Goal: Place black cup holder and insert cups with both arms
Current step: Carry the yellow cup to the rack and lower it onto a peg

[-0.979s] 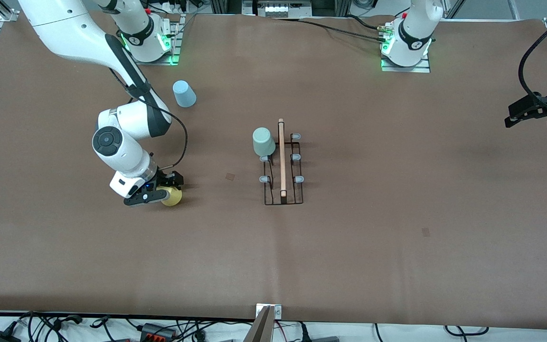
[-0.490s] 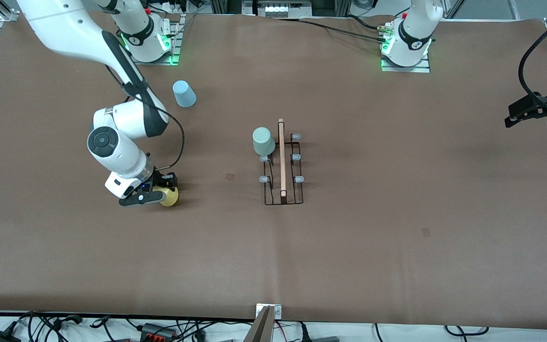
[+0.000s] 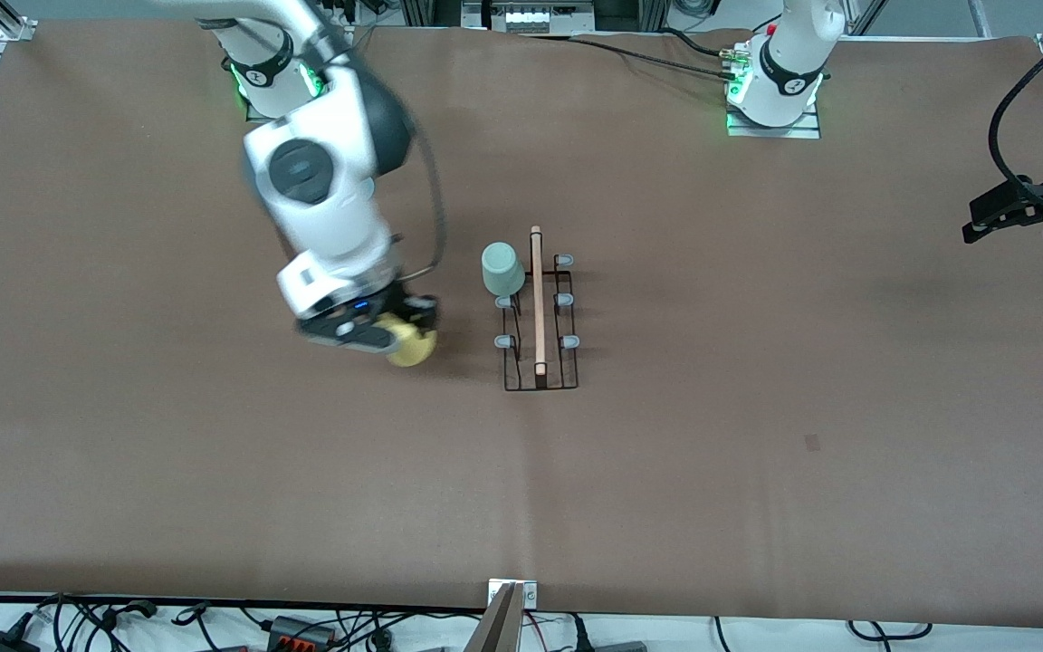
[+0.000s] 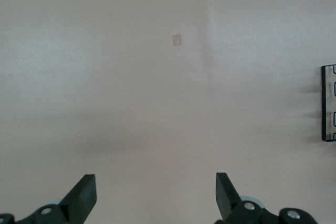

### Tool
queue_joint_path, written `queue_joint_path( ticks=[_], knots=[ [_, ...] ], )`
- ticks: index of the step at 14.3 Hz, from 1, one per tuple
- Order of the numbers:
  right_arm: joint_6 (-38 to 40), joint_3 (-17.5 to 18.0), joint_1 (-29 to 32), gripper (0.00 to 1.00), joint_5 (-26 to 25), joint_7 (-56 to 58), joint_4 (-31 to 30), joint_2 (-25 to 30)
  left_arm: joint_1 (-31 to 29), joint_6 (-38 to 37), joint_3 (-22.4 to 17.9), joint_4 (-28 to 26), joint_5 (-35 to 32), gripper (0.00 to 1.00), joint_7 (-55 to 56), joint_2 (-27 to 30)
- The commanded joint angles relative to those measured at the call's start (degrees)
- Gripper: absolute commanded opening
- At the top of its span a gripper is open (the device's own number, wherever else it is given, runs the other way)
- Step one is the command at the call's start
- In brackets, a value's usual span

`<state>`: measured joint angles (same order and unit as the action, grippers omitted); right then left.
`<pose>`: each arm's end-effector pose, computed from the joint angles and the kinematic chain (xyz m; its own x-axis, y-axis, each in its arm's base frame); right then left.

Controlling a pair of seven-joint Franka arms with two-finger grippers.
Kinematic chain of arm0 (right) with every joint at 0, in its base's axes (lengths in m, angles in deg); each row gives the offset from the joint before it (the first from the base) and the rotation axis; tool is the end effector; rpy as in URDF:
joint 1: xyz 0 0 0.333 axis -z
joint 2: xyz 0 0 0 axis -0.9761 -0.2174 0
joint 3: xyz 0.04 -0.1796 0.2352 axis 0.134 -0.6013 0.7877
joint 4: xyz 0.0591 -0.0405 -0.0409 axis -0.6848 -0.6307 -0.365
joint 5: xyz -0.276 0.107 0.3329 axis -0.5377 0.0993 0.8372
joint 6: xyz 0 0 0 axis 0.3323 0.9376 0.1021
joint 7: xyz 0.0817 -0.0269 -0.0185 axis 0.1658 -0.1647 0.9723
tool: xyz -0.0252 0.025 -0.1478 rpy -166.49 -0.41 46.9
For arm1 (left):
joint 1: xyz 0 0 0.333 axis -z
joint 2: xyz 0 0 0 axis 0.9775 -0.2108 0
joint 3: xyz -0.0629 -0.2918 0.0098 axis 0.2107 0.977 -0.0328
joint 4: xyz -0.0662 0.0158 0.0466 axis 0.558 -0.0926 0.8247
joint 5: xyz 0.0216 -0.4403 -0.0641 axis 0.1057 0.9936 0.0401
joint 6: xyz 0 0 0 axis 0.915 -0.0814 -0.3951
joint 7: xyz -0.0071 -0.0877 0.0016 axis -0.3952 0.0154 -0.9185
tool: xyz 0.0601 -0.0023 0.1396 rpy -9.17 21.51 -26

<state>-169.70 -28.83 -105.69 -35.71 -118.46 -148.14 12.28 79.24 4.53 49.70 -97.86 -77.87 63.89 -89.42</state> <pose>0.6132 0.4235 0.3166 0.9557 -0.2727 0.1106 -0.2597 -0.9583 -0.1190 0.6134 0.0448 0.5454 0.9992 -0.0383 -0.0131 -0.0381 -0.9991 0.0174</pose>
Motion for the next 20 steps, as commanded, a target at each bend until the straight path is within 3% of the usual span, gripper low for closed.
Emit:
queue_joint_path(
  ticks=[1,11,13,14,15,16,17,18,20],
  knots=[
    [0.81,-0.74,-4.88,0.09,-1.89,-10.71,9.65,-8.43,-0.45,-0.9,0.18,1.08,0.89,1.0,-1.2,-0.1],
    [-2.35,-0.83,-8.14,0.1,-4.19,-13.81,11.86,-13.53,-0.45,-0.9,0.18,1.17,0.89,1.0,-1.2,-0.19],
    [-3.84,-0.83,-8.14,0.14,-4.19,-13.73,11.86,-14.76,-0.45,-0.9,0.36,1.17,0.89,1.0,-1.2,-0.19],
    [-4.46,-0.91,-8.14,0.19,-4.19,-13.03,11.86,-15.03,-0.36,-0.9,0.36,1.17,0.8,1.0,-1.2,-0.19],
    [-4.64,-0.91,-8.14,0.38,-4.19,-12.76,11.77,-15.38,-0.36,-0.9,0.36,1.17,0.89,1.0,-1.2,-0.1],
    [-4.64,-0.91,-8.14,0.47,-4.19,-12.58,11.68,-15.56,-0.36,-0.9,0.36,1.17,0.89,1.0,-1.2,-0.1],
    [-4.64,-1.0,-8.14,0.76,-4.19,-12.76,11.59,-15.65,-0.36,-0.9,0.36,1.17,0.89,1.0,-1.2,-0.19],
    [-4.64,-0.92,-8.14,0.99,-4.19,-13.11,11.42,-15.65,-0.36,-0.9,0.36,1.17,0.89,1.0,-1.2,-0.19],
    [-4.64,-0.91,-8.14,1.0,-4.1,-13.02,11.42,-15.65,-0.36,-0.9,0.36,1.17,0.89,1.0,-1.2,-0.19]
  ],
)
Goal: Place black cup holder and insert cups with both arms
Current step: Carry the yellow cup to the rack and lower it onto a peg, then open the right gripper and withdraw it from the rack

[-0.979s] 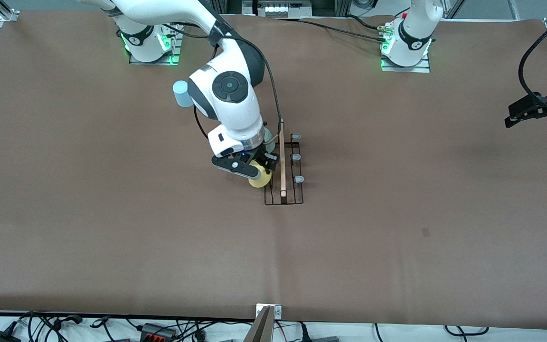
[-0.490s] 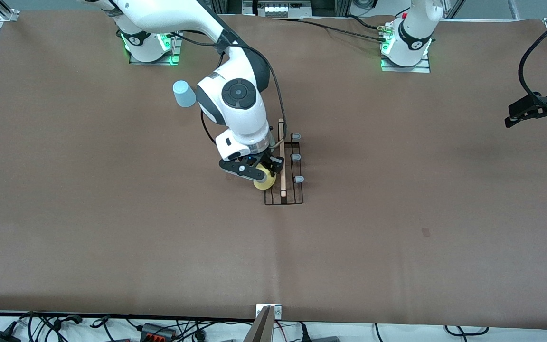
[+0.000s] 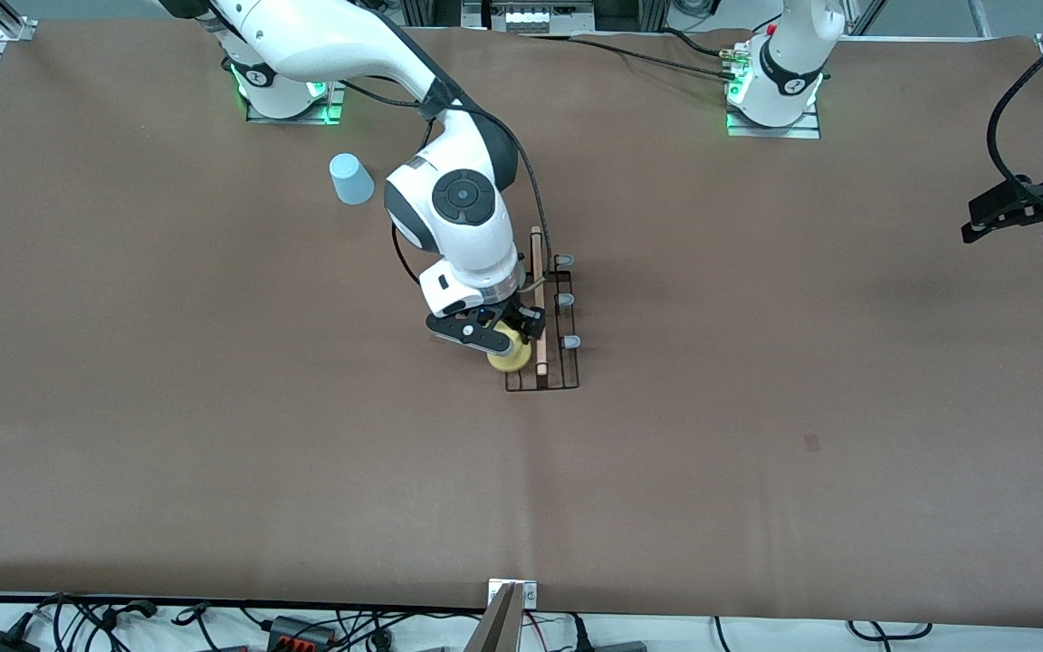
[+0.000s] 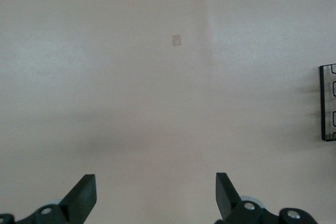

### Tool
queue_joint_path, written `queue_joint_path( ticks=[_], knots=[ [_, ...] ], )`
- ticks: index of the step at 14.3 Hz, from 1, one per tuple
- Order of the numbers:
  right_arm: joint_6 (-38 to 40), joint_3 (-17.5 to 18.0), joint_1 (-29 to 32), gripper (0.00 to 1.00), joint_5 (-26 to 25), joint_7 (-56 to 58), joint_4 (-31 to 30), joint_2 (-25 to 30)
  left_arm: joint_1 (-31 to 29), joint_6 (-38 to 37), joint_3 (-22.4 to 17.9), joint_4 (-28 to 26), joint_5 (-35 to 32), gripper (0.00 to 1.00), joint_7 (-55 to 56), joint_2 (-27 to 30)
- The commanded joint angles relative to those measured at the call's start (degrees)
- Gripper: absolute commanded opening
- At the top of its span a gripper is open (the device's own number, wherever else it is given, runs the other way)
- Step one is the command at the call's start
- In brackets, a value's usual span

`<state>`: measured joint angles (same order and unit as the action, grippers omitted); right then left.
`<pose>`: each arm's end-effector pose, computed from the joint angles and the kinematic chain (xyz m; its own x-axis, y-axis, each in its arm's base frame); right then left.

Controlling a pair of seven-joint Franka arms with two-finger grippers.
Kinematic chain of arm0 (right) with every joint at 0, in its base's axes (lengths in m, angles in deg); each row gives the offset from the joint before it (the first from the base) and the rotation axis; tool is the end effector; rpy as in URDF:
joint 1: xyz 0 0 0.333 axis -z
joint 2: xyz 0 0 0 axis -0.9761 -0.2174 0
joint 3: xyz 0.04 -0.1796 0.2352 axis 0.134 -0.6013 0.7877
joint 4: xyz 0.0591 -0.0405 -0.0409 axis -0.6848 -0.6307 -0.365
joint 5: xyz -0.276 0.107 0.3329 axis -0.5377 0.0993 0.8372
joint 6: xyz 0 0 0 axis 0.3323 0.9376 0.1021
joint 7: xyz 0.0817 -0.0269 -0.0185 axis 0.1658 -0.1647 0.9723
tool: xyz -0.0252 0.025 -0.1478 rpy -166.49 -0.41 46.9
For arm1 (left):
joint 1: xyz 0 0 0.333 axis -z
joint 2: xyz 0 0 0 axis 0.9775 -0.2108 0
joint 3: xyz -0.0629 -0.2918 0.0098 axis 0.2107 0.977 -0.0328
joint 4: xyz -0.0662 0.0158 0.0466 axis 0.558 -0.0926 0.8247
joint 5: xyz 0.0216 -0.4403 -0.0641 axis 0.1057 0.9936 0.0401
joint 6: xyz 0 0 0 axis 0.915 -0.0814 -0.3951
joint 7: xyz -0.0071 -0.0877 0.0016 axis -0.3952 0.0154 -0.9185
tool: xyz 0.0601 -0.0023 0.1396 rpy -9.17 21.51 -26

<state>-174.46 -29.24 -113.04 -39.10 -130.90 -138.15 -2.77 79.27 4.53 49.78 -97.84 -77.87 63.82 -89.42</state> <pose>0.5934 0.5166 0.2183 0.9335 -0.3437 0.1021 -0.3305 -0.9353 -0.1264 0.6135 0.0437 0.5456 0.9991 -0.0415 -0.0127 -0.0412 -0.9990 0.0174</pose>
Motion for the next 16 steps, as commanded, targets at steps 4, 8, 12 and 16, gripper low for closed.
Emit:
queue_joint_path(
  ticks=[4,8,12,16],
  knots=[
    [3.97,-1.03,0.35,1.0,-0.44,0.73,1.87,2.55,-0.38,-0.9,0.28,1.15,0.89,1.0,-1.13,-0.19],
    [15.3,-0.85,8.77,1.0,0.35,14.32,-3.64,13.95,-0.38,-0.9,0.11,1.15,0.89,1.0,-1.13,-0.1],
    [24.78,-0.33,24.58,1.0,4.64,38.72,-12.27,27.06,-0.38,-0.9,0.11,1.15,0.89,1.0,-1.13,-0.19],
    [31.39,-0.41,36.01,1.0,4.91,47.75,-13.08,34.89,-0.38,-0.9,0.28,1.15,0.89,1.0,-1.13,-0.19]
  ],
)
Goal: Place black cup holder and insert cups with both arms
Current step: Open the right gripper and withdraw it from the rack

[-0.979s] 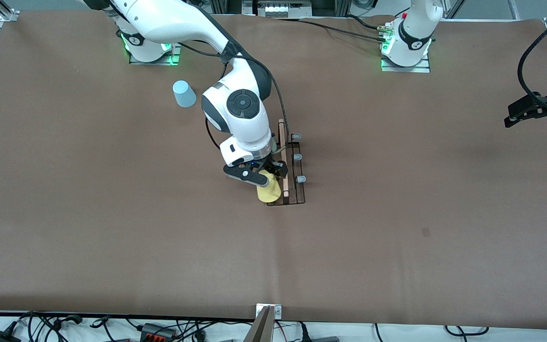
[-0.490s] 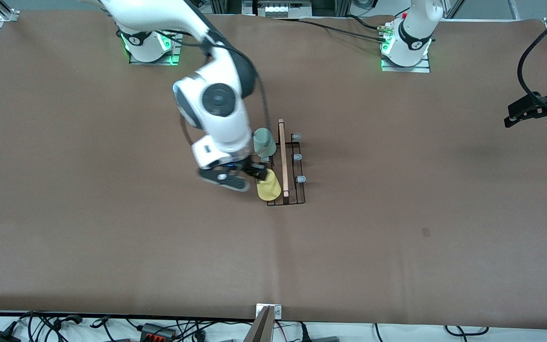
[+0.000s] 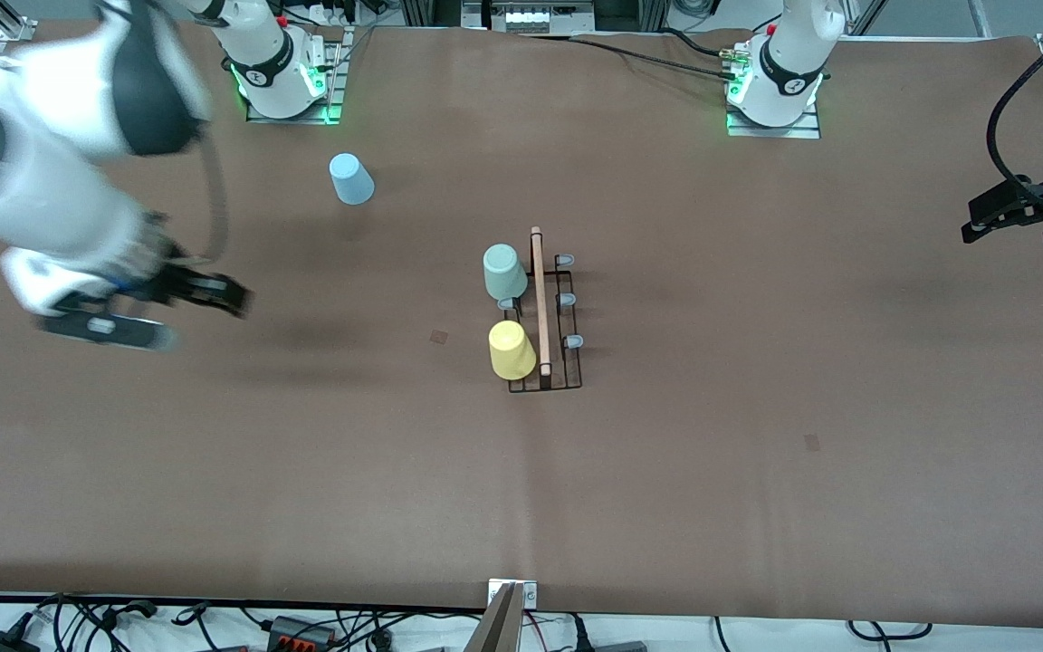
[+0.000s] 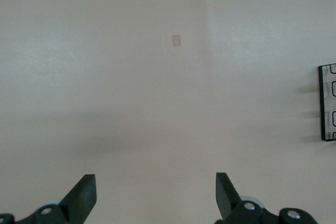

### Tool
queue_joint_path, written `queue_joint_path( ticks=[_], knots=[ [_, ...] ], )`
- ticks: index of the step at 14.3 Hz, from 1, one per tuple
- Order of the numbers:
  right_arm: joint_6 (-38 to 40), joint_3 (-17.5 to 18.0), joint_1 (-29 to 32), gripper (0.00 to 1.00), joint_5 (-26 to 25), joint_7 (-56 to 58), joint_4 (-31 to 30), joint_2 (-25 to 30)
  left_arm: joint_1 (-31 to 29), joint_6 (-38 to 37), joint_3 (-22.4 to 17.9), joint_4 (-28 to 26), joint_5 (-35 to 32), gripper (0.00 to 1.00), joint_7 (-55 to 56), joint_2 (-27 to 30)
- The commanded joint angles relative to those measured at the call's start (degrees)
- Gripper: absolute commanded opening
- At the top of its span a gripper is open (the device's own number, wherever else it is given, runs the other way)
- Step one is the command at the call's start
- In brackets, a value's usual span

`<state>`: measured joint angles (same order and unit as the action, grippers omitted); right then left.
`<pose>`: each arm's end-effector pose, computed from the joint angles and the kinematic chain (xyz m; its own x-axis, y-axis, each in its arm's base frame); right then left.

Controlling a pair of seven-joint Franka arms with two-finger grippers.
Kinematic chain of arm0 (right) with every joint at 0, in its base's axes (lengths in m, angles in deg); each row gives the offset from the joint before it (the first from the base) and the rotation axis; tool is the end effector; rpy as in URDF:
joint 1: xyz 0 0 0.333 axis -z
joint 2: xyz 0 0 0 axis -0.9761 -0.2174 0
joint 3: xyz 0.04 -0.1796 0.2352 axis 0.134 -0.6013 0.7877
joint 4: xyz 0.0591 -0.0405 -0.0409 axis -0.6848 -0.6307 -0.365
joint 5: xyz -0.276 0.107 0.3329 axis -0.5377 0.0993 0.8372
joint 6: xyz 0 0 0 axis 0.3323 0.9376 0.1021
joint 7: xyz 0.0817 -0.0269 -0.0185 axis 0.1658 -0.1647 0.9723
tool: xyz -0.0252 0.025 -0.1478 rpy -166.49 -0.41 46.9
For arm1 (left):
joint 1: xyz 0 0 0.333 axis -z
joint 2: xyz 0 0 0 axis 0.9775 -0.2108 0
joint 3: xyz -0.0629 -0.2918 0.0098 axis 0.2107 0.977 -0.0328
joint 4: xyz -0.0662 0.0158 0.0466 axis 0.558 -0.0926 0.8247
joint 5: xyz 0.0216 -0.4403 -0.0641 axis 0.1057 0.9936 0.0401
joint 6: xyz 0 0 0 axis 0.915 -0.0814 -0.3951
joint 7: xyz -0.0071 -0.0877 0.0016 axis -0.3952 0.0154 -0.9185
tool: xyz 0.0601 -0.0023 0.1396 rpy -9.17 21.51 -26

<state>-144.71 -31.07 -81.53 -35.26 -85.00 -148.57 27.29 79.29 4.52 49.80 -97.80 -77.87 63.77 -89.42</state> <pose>0.6598 0.0956 0.4540 0.9873 -0.1588 -0.0038 -0.1583 -0.9857 0.0584 0.6136 0.0432 0.5460 0.9990 -0.0430 -0.0122 -0.0428 -0.9989 0.0174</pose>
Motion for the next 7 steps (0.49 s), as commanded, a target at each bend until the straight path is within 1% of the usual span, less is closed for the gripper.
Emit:
queue_joint_path(
  ticks=[1,2,3,4,5,6,7],
  knots=[
    [2.18,1.24,6.44,1.0,1.51,1.94,-2.22,6.16,-0.49,-0.98,0.09,1.11,0.89,1.0,-1.08,-0.1],
    [2.53,0.54,7.94,1.0,2.91,3.25,-1.87,7.3,-0.41,-0.99,0.26,1.11,0.89,1.0,-1.08,-0.19],
    [2.62,-1.21,8.3,1.0,3.53,4.92,-1.52,7.92,-0.41,-0.9,0.09,1.11,0.89,1.0,-1.08,-0.19],
    [3.41,-3.92,8.22,1.0,4.06,6.59,0.14,7.93,-0.41,-0.98,0.26,1.11,0.89,1.0,-1.08,-0.1],
    [5.94,-4.38,8.22,1.0,4.07,7.39,2.42,7.93,-0.41,-0.99,0.26,1.11,0.89,1.0,-1.08,-0.19],
    [8.14,-3.95,8.13,1.0,3.81,7.83,3.4,7.76,-0.41,-0.99,0.09,1.11,0.89,1.0,-1.08,-0.1],
    [8.77,-3.6,7.96,1.0,3.89,7.92,3.5,7.58,-0.41,-0.99,0.26,1.11,0.89,1.0,-1.08,-0.1]
  ],
)
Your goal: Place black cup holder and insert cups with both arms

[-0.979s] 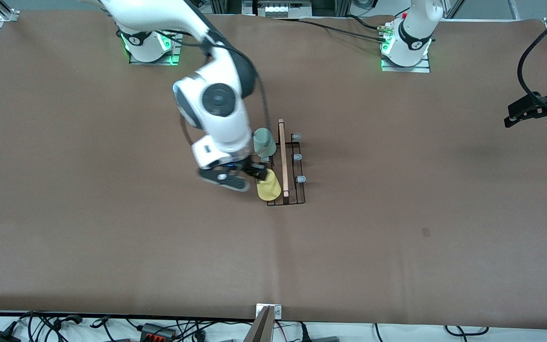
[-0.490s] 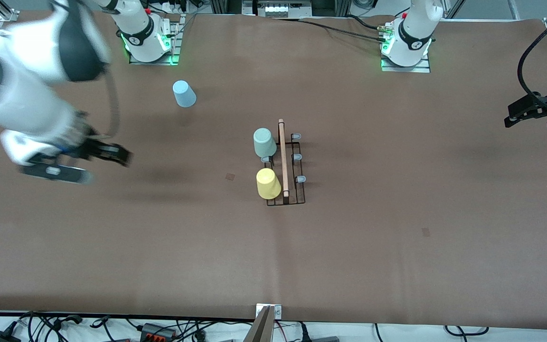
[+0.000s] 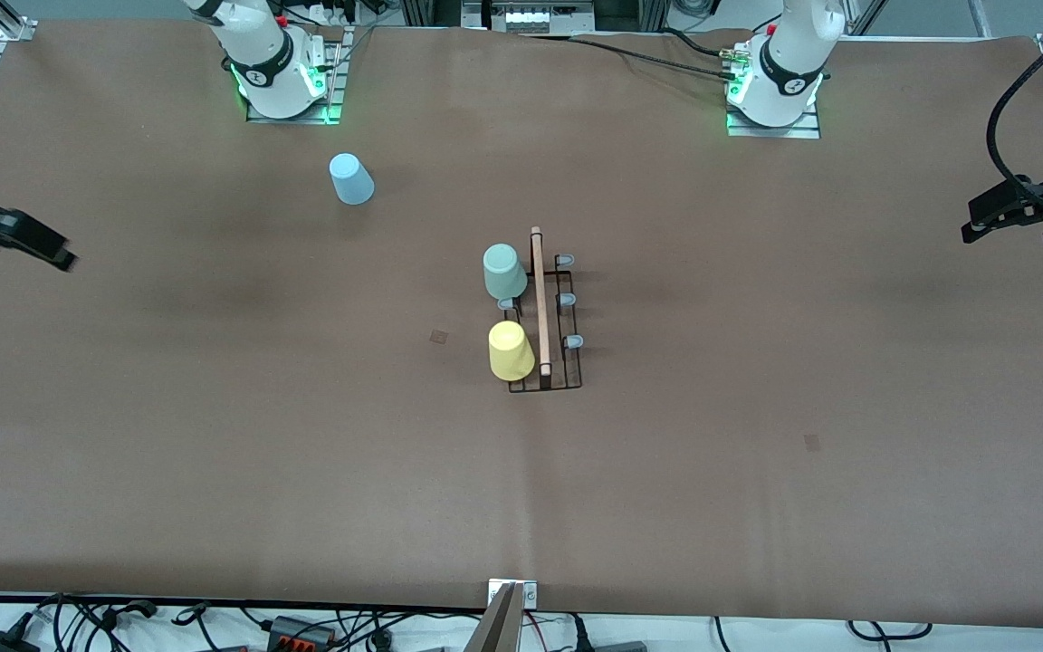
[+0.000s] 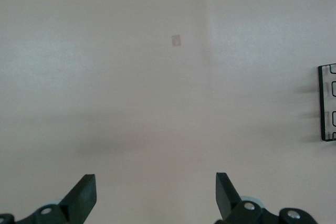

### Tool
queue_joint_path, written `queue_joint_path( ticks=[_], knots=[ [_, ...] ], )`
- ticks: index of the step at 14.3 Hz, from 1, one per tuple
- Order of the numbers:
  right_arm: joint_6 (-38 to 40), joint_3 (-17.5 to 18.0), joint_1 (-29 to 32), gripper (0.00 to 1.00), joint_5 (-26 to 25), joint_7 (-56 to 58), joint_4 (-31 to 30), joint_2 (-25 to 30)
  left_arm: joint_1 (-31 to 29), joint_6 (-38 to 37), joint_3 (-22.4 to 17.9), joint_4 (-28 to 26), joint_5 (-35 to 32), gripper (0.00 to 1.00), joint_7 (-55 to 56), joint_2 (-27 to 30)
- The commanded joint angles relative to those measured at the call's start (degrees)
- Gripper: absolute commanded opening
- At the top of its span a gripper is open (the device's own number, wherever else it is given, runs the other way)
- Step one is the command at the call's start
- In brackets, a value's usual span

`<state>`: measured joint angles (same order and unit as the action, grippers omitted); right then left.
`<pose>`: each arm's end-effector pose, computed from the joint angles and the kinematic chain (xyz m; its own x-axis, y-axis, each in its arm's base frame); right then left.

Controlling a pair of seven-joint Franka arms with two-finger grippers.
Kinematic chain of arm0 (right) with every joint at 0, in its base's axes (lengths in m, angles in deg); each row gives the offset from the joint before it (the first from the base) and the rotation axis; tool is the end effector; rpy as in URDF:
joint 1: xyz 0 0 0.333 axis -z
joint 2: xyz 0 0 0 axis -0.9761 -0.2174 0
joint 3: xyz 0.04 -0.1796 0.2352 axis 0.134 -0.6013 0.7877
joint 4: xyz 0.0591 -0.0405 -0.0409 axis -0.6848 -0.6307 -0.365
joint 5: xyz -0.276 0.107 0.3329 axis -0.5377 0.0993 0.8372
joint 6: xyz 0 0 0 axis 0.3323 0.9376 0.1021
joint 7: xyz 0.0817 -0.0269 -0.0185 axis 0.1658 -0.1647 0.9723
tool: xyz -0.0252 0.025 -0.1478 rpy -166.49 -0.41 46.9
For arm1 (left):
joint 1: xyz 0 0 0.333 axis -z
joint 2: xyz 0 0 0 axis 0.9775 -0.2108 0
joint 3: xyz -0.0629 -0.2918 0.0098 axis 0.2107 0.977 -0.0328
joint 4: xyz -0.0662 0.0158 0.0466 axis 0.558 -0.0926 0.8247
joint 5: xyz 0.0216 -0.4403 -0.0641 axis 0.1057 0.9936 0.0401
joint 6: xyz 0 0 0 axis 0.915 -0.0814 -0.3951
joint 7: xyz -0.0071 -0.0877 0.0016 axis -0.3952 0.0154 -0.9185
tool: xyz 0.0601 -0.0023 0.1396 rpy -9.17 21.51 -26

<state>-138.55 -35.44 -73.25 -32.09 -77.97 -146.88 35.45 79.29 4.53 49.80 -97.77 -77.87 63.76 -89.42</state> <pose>0.6284 -0.0389 0.5519 0.9633 -0.2649 0.0436 -0.2654 -0.9641 0.0074 0.6136 0.0433 0.5463 0.9990 -0.0432 -0.0115 -0.0430 -0.9989 0.0173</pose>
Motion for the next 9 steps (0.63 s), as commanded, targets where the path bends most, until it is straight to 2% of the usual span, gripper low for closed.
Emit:
queue_joint_path(
  ticks=[1,5,9],
  knots=[
    [2.61,0.86,-0.41,1.0,0.89,0.98,1.81,-0.93,-0.41,-0.99,0.27,1.09,0.89,1.0,-1.07,-0.1],
    [3.41,0.86,-0.15,1.0,0.89,6.77,1.19,-1.72,-0.41,-0.99,0.27,1.09,0.89,1.0,-1.07,-0.1],
    [3.5,0.42,-0.15,1.0,0.98,7.23,2.07,-1.72,-0.41,-0.99,0.27,1.09,0.89,1.0,-1.07,-0.19]
  ],
)
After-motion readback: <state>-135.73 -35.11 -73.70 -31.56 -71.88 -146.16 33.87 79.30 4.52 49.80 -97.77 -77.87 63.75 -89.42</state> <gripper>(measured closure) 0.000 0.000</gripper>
